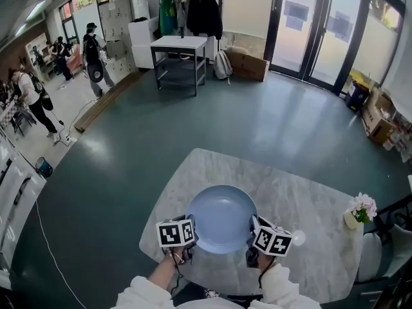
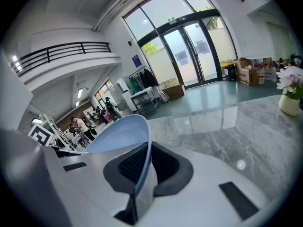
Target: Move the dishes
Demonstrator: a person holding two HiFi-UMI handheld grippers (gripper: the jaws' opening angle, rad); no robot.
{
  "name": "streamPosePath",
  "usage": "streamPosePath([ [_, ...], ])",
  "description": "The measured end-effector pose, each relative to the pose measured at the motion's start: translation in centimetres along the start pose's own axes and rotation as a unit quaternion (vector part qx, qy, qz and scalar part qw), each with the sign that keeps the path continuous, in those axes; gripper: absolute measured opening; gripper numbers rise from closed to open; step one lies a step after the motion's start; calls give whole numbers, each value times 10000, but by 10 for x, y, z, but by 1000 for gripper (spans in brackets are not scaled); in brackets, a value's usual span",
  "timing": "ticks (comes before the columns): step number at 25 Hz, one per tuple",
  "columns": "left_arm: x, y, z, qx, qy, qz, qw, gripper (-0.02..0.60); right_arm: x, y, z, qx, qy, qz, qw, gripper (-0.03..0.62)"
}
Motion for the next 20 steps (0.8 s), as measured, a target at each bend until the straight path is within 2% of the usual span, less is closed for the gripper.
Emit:
streamPosePath([
  [11, -6, -62, 57, 187, -276, -64, 9994, 31, -20, -62, 41, 49, -8, -149, 9999, 71],
  [15, 2, -98, 78, 244, -285, -104, 9992, 34, -28, -100, 60, 87, 188, -172, 9996, 71],
  [20, 7, -146, 108, 277, -421, -143, 9986, 35, -42, -151, 72, 68, 182, -220, 9996, 71],
])
Point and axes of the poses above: the fingertips, and each gripper's own axes: y backward along the fingers, x to its left, z out of its top, the point moved 1 cm from there along y, backward along the fingers, and after that the axes turned 14 degrees about y, right-handed, at the moved point
